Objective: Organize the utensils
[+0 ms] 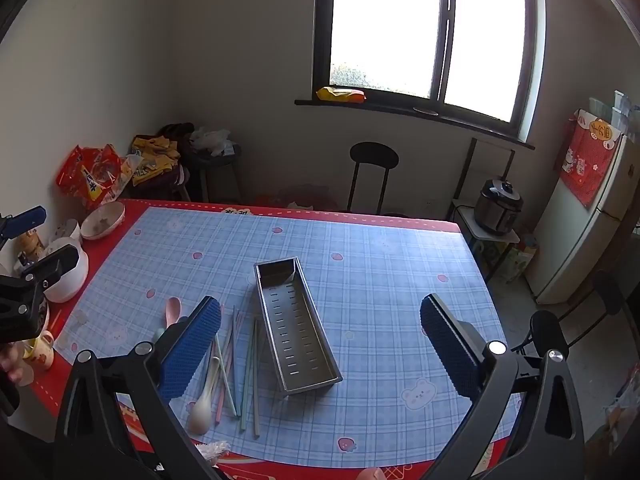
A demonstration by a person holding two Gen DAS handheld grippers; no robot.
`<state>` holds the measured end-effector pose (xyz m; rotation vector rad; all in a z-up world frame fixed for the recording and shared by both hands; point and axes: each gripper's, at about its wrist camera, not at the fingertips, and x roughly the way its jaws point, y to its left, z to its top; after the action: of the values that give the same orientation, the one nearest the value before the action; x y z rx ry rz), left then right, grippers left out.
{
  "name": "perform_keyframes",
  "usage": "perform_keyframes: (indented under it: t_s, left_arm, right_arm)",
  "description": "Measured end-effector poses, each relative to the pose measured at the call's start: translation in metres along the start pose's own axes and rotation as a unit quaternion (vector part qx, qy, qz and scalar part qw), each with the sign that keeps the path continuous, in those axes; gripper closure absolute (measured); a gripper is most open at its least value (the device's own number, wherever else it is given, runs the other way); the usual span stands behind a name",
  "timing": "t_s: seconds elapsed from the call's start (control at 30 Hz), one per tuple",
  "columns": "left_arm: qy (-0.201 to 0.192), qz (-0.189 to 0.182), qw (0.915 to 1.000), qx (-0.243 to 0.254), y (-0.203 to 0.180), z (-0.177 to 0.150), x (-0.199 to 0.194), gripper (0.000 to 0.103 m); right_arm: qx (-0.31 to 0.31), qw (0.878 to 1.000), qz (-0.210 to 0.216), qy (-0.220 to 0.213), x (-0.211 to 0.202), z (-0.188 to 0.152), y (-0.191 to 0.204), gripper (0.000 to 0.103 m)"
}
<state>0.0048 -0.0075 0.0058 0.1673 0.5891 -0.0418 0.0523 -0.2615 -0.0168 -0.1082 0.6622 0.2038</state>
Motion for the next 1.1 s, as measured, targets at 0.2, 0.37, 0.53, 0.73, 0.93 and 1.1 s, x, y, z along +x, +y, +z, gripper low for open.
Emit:
perform_keyframes:
  t_s: [0.2,0.37,0.53,0.73,0.93,1.1]
  left_arm:
    - [-0.001,-0.001,1.0000,0.000,-0.004,0.004,-0.003,0.006]
    - [-0.003,-0.001,1.0000,0.000,-0.003,0.002,-0.004,0.006]
    - [-0.005,-0.007,1.0000,-0.002,0.004,0.003,-0.008,0.006]
    - [-0.007,-0.009,0.9999,-0.003,0.007,0.006,-0.008,0.006]
    - [-0.007,-0.009,0.9999,-0.002,0.006,0.005,-0.008,0.006]
    - [-0.008,-0.010,0.9999,-0.003,0.006,0.005,-0.009,0.006]
  right_arm:
    - [0.001,1.000,0.001,0.001,0.001,-0.001,0.001,0.005]
    - [0.001,1.000,0.000,0.000,0.000,-0.001,0.000,0.005]
    - [0.003,1.000,0.000,0.001,-0.001,0.002,-0.002,0.005]
    - [0.003,1.000,0.000,0.002,-0.001,0.002,-0.002,0.005]
    - [0.003,1.000,-0.001,0.001,-0.003,0.002,-0.002,0.005]
    - [0.003,1.000,-0.001,0.002,-0.003,0.001,-0.001,0.005]
